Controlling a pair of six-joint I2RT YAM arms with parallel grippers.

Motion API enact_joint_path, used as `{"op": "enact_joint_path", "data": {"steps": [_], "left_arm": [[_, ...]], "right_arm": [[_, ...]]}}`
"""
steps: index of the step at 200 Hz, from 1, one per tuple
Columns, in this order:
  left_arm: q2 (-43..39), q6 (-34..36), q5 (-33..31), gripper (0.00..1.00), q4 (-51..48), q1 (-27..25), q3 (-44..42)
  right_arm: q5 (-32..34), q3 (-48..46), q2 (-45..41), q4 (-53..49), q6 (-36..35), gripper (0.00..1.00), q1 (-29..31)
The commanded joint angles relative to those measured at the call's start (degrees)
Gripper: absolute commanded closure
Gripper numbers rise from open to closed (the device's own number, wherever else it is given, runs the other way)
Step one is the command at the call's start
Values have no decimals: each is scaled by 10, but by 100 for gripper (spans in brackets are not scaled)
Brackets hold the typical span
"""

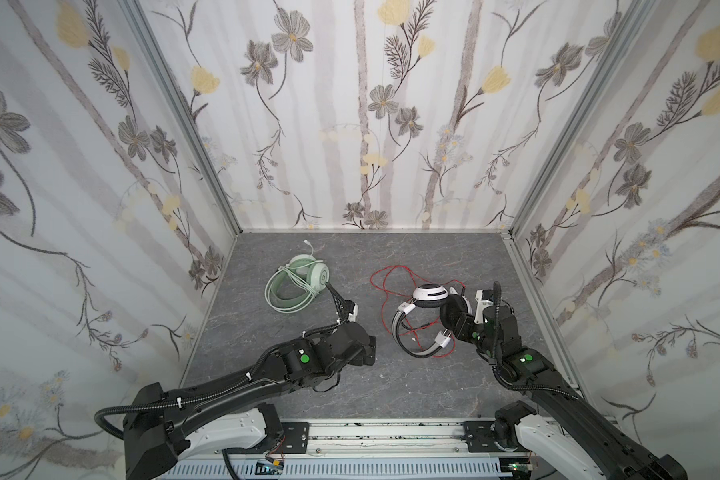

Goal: Wrap the headphones
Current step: 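Lift the white headset with the right gripper while the left gripper reaches toward its headband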

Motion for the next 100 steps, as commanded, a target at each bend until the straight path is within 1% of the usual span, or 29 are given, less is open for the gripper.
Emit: {"op": "enact_joint_path", "data": {"steps": [1, 19, 46, 65, 78, 100], "left_arm": [[30, -30, -135, 0, -39, -45, 37], [63, -31, -171, 0, -48, -76, 72], [106, -55, -203, 0, -78, -101, 121], [118, -56, -219, 0, -58, -122, 131], [121, -58, -217, 0, -33, -130, 128], [125, -65, -187, 0, 13, -132, 121]], "right_arm": [[22, -2, 10, 42, 20, 62, 19], [27, -4, 13, 47, 18, 62, 35], [38, -13, 13, 51, 22, 61, 50], [39, -15, 17, 52, 21, 61, 54], [36, -15, 22, 54, 19, 61, 55], [32, -13, 27, 56, 14, 61, 57]]}}
